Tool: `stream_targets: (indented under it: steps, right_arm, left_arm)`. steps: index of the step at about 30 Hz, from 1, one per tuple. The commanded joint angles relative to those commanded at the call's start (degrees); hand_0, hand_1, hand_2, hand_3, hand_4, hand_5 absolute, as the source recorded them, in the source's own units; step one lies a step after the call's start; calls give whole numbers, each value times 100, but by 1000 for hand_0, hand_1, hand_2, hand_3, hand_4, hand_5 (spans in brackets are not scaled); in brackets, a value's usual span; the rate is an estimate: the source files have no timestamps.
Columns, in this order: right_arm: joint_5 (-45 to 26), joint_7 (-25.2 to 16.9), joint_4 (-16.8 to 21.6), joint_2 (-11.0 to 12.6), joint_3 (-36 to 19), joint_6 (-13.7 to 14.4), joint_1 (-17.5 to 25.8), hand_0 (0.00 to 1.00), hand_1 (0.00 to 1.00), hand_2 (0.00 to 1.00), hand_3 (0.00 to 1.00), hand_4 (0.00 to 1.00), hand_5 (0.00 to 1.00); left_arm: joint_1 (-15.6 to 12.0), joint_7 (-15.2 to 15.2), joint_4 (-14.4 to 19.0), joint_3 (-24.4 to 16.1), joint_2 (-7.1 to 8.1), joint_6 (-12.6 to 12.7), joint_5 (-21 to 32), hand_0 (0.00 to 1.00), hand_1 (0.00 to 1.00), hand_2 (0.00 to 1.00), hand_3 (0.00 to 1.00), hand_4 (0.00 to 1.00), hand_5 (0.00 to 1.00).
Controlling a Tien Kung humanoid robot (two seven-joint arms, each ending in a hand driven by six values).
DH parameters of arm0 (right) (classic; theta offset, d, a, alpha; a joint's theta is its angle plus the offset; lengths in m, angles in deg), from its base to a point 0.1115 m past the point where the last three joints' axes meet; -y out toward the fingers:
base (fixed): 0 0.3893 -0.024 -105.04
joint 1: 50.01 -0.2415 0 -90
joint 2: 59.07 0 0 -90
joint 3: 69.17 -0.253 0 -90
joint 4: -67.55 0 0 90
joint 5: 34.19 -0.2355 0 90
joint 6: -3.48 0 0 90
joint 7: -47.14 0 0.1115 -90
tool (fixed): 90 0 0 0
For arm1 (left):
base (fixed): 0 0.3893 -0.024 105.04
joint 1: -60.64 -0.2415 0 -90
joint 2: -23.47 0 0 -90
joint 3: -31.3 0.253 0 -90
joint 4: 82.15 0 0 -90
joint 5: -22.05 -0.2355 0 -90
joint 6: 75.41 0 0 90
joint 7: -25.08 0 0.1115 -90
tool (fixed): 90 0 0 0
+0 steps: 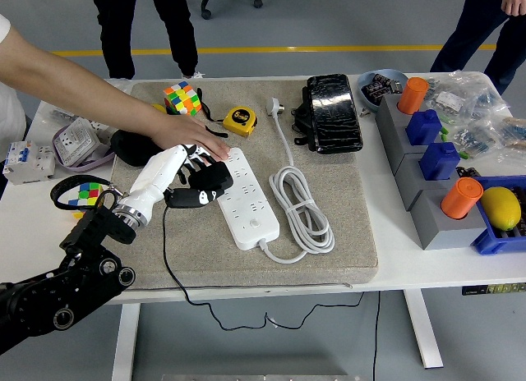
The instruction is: Put the plug near the board,insert it into the board,press the button,pull the plug out
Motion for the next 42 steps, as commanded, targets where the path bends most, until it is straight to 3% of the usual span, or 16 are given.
stream_targets:
  steps: [18, 42]
  right_arm:
    - [7, 3, 0, -22, -34, 0, 11, 570, 649, 633, 541, 921, 472]
    - [9, 6, 11, -15, -36, 1, 18, 573, 648, 633, 540, 921, 472]
  left_arm:
    - [-131, 114, -359, -225, 15, 95, 0, 269, 415, 443, 533, 750, 2]
    - [-127, 286, -858, -133, -23, 217, 306, 278, 420, 445, 535, 752, 2]
